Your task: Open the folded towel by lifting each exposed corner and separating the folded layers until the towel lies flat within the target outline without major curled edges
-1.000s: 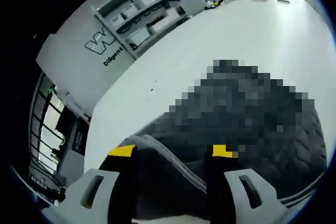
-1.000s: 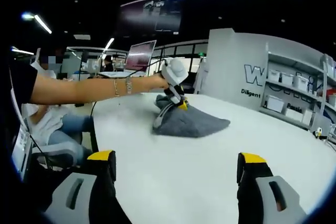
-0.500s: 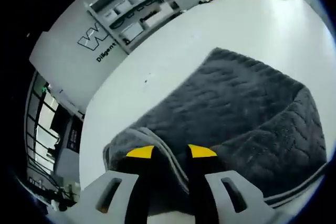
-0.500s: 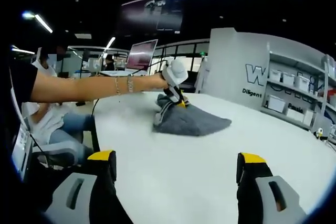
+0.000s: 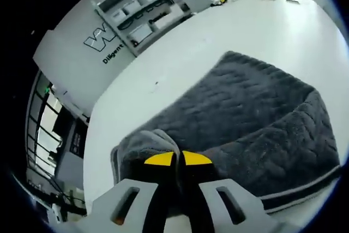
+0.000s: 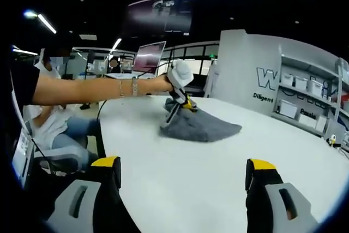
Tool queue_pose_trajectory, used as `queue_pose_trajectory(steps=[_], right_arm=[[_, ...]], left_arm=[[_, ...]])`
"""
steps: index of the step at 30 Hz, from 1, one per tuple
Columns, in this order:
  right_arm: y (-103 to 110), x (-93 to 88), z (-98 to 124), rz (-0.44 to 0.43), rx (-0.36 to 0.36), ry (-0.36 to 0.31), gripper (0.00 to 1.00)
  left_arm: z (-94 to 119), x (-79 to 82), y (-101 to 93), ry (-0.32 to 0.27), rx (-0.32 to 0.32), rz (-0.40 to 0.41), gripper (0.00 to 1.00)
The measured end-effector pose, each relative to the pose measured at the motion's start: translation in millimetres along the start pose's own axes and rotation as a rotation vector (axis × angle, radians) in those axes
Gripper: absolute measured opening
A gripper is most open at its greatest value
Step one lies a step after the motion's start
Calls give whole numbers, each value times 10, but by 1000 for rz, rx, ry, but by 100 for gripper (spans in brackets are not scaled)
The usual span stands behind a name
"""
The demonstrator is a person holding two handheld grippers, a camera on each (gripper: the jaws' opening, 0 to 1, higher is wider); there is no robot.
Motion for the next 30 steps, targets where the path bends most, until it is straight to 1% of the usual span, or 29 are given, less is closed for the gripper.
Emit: queue_pose_trajectory(steps=[5,6,9,12,13,14,15,18,22,27,30], right_arm=[[6,-4,0,-2,-1,0,96],[6,-3,0,-2,-2,0,96],[16,-7,-5,-1,1,2,96],[25,-4,-6,-2,3,0,96],[26,-4,-7,-2,4,0,96],[27,-4,-8,-1,4,1,96],[26,-5,-9,1,-1,5,96],[24,-13,-12,17,-15,20,96],[37,-8,-18,7,-4,12,96],[42,-26,-25,7,2,21,96],[38,-22,-22,3,-1,17,96]], left_arm=[[112,-7,51,-41,17,-7,4],[142,-2,72,-58,24,-2,4],[238,-16,77,-110,9,32,4],[381,-51,122,-161,31,29,4],[422,-57,137,-180,33,39,4],[435,-60,142,-185,33,42,4],[507,-91,157,-200,32,44,4],[605,-125,160,-221,32,42,3],[792,-198,109,-262,11,55,4],[974,-351,-50,-289,-48,63,4],[1057,-404,-116,-299,-61,55,4]])
Point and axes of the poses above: the point that each gripper's makers call its tool centre point, and the gripper's own axes: z roughly backward along the fingers, y roughly to its left, x roughly out of its top, the point moved 4 cm from there along z, roughly backward along the fingers, and after that the axes turned 14 degrees about z, right-handed, at the moved point
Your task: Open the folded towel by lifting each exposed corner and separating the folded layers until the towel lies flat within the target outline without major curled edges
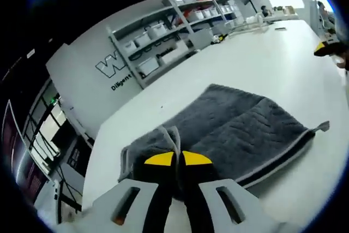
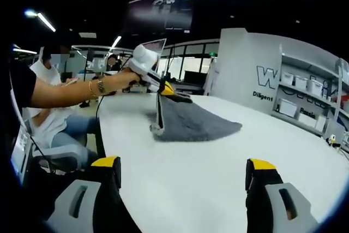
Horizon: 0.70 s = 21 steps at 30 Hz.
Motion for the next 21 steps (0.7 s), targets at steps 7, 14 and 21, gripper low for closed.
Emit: queue_pose_trajectory(steps=[7,14,21], right_arm=[[19,5,-5,2,6,4,96],[13,-3,-11,-3,11,5,96],[19,-6,-14,-4,12,6,96]], left_arm=[[214,-138,-211,-12,-74,13,4],[363,-279,-314,-32,-117,64,4],[444,-429,-390,-18,-138,77,4]])
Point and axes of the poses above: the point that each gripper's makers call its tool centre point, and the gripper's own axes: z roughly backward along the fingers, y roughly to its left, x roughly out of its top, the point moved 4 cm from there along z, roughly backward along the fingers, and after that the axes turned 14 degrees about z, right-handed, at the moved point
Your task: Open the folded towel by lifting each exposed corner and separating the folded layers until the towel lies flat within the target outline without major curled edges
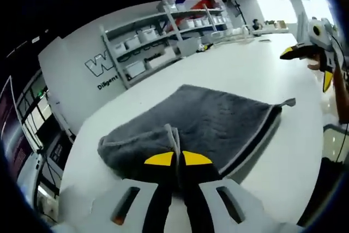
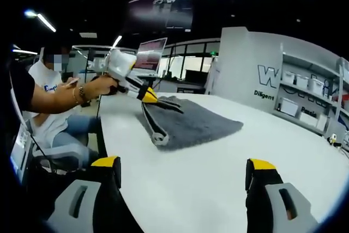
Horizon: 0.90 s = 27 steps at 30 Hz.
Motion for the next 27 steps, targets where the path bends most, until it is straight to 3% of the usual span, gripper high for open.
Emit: queue_pose_trajectory(steps=[16,27], right_arm=[[59,-13,-34,3,20,6,96],[46,-5,-16,5,14,6,96]], left_arm=[[-14,-317,-117,80,-18,-26,4],[17,-221,-166,58,6,-76,21]])
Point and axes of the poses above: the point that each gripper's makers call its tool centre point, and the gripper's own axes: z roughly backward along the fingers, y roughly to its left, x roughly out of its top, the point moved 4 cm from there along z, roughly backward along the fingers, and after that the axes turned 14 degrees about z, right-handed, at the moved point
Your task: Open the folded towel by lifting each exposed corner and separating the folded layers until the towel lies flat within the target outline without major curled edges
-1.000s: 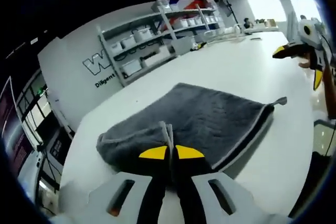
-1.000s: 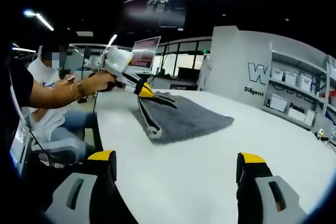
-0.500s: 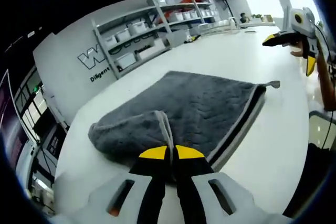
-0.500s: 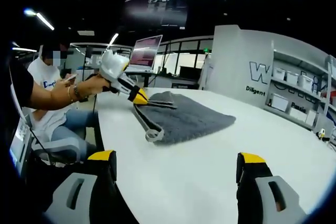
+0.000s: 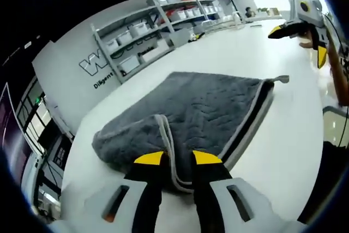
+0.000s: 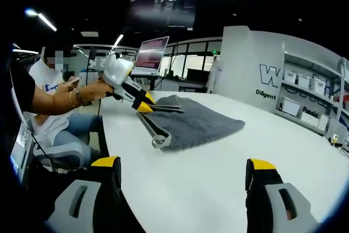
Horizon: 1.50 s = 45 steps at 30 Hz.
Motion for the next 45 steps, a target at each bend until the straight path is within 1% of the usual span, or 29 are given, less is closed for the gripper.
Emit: queue_pose_trajectory(steps=[1,6,8,10,13,16,18,21,25,26,27,31,33,34,36,38,39,42,45], right_arm=[[0,0,0,0,0,0,96],[8,4,-1,1,2,-1,96],[12,8,-1,2,3,-2,96],[14,12,-1,3,4,-3,96],[9,14,3,3,3,-3,96],[3,15,9,6,2,-1,96],[-2,15,11,6,-1,-2,96],[8,5,9,5,4,1,96],[10,6,13,7,2,1,96],[3,9,13,7,2,1,96],[0,10,13,8,2,1,96],[14,-2,11,6,4,5,96],[14,-1,14,7,4,4,96],[14,0,16,7,4,4,96],[17,1,20,8,3,4,96],[19,-1,16,8,3,3,96],[19,-3,14,7,3,3,96],[23,-5,15,7,3,3,96],[29,-7,15,6,5,3,96]], left_arm=[[14,38,-5,-15,4,5,23],[30,142,-28,-40,15,-15,27],[12,195,-14,-62,24,-23,29],[-35,224,17,-67,39,-30,30],[-127,239,54,-58,50,-34,30],[-192,246,45,-49,53,-44,30],[-264,230,45,-22,63,-72,30],[-332,213,64,2,84,-105,29],[-408,226,144,9,101,-120,28],[-421,229,171,10,118,-126,28],[-438,230,180,12,121,-133,27],[-493,211,157,23,105,-144,22],[-515,196,161,28,110,-154,21],[-515,194,164,29,105,-149,19],[-521,198,169,14,88,-122,15],[-507,202,183,7,92,-126,8],[-494,210,185,-2,91,-124,6],[-474,226,200,-13,90,-115,5],[-452,237,213,-35,83,-81,5]])
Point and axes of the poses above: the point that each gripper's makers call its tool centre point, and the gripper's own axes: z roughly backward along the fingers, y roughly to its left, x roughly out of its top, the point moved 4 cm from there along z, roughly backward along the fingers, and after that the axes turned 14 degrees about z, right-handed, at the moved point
